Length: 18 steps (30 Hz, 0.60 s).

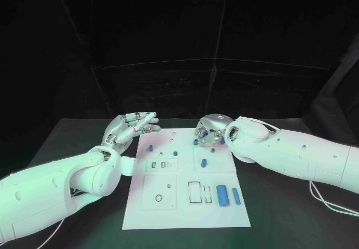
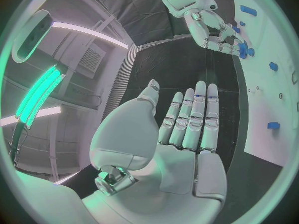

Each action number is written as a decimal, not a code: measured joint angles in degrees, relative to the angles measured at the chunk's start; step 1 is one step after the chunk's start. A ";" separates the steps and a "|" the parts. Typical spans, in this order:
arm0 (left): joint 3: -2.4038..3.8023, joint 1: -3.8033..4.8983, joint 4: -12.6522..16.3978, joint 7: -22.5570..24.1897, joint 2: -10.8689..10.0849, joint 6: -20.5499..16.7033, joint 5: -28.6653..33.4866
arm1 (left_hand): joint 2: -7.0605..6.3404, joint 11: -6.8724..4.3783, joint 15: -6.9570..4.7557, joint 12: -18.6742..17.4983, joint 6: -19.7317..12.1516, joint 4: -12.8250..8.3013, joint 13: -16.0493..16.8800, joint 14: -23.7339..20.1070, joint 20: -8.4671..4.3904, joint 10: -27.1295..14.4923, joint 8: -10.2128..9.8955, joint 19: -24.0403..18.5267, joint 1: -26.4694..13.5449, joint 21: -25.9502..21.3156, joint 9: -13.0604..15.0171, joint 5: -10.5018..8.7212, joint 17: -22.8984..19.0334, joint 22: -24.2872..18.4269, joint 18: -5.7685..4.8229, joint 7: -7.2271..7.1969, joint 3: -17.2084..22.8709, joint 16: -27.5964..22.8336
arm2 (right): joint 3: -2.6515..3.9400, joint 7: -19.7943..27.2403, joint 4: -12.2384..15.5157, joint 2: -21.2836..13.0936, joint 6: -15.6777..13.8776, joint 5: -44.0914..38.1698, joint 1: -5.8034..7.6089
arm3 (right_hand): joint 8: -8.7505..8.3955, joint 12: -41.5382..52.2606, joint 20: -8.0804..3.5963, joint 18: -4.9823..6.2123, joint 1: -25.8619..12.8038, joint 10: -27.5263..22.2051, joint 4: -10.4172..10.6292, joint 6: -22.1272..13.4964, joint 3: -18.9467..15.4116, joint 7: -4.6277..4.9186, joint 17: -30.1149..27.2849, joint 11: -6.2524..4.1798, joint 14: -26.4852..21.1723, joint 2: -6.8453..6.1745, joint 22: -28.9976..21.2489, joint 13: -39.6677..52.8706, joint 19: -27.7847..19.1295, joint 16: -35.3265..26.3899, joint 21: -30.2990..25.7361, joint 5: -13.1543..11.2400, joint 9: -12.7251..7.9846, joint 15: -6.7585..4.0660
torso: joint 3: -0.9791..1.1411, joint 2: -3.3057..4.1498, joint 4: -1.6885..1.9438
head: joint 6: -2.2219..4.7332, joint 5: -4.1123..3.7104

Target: Assemble the parts on the task board

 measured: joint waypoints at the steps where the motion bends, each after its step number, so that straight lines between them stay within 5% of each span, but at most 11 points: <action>1: 0.00 0.00 0.13 -0.01 -0.07 0.02 -0.01 | 0.00 0.00 0.00 0.00 0.00 0.00 0.00 0.00 0.00 0.00 0.00 0.00 0.00 0.00 0.00 0.00 0.00 0.00 0.00 0.00 0.00 0.00 | 0.00 -0.11 -0.11 0.11 0.12 -0.27 0.00 | 0.00 0.00 -0.09 0.01 0.00 0.00 0.17 0.00 0.17 0.00 0.18 0.00 0.00 0.00 0.49 0.00 0.09 0.36 0.35 0.00 0.00 0.00 | 0.00 0.11 0.01 | 0.01 0.01; 3: 0.00 0.00 0.32 -0.04 -0.20 0.07 -0.03 | 0.00 0.00 0.00 0.00 0.00 0.00 0.00 0.00 0.00 0.00 0.00 0.00 0.00 0.00 0.00 0.00 0.00 0.00 -0.01 0.00 0.00 0.00 | 0.00 -0.30 -0.36 0.32 0.34 -0.72 0.00 | 0.00 0.00 -0.07 -0.89 0.00 0.00 0.20 0.00 0.45 0.00 0.54 0.00 0.00 0.00 1.64 0.04 0.75 0.99 1.08 0.00 0.00 0.00 | 0.00 0.37 0.04 | -0.05 0.03; 18: 0.02 0.02 0.73 -0.53 -0.67 0.19 -0.09 | 0.00 0.00 0.00 0.00 -0.01 0.00 -0.04 -0.01 0.00 0.00 -0.32 0.00 0.00 0.00 0.01 0.00 -0.01 -0.04 -0.01 0.00 0.00 0.00 | 0.00 -1.11 -0.84 1.01 1.28 -2.27 0.00 | 0.00 0.01 -0.06 -1.79 0.00 0.75 1.57 -0.19 2.55 -0.19 2.62 -0.30 0.00 0.00 8.16 0.17 3.75 4.94 5.20 -0.34 0.00 0.00 | -0.14 1.62 0.28 | -0.65 0.17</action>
